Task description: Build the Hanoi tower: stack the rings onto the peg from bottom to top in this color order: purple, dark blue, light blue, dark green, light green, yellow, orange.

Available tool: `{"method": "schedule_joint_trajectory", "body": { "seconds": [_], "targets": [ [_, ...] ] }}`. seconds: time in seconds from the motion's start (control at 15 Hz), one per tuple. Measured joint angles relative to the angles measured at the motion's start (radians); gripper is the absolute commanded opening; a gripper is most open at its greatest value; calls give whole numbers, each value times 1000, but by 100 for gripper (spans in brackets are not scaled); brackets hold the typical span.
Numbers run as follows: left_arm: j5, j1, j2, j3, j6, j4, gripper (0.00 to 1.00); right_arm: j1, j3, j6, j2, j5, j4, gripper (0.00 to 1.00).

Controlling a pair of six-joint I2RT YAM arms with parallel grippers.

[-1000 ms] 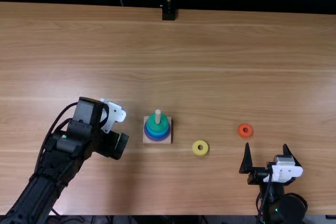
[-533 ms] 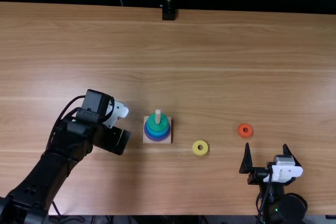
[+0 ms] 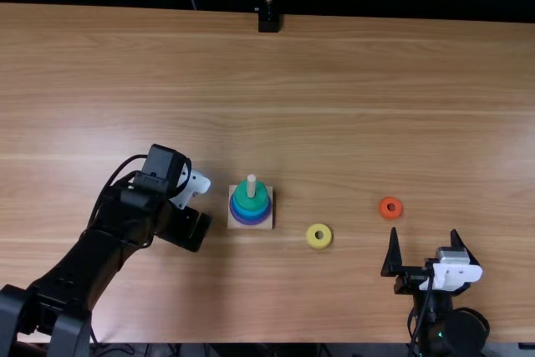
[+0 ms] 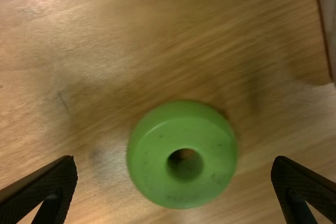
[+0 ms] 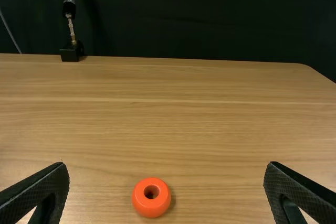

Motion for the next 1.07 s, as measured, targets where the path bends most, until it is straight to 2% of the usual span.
{"method": "schedule_joint_trajectory", "body": {
  "seconds": [0.53,0.6,0.67,0.73,0.8,0.93,1.07],
  "targets": [
    [-30,-19,55,14,1,2,100,0,0,0,0,0,0,100],
    [-30,-19,55,15,1,3,63,0,0,-1,0,0,0,100],
    [-31,-19,55,14,2,3,15,0,0,0,0,0,0,100],
    [-34,-19,55,14,0,2,0,0,0,0,0,0,0,100],
    [-40,-19,56,14,0,1,0,0,0,0,0,0,0,100],
    [-84,-19,56,14,0,-1,0,0,0,0,0,0,0,100],
    [-109,-19,58,30,0,-13,0,0,0,0,0,0,0,100]
  ]
}}
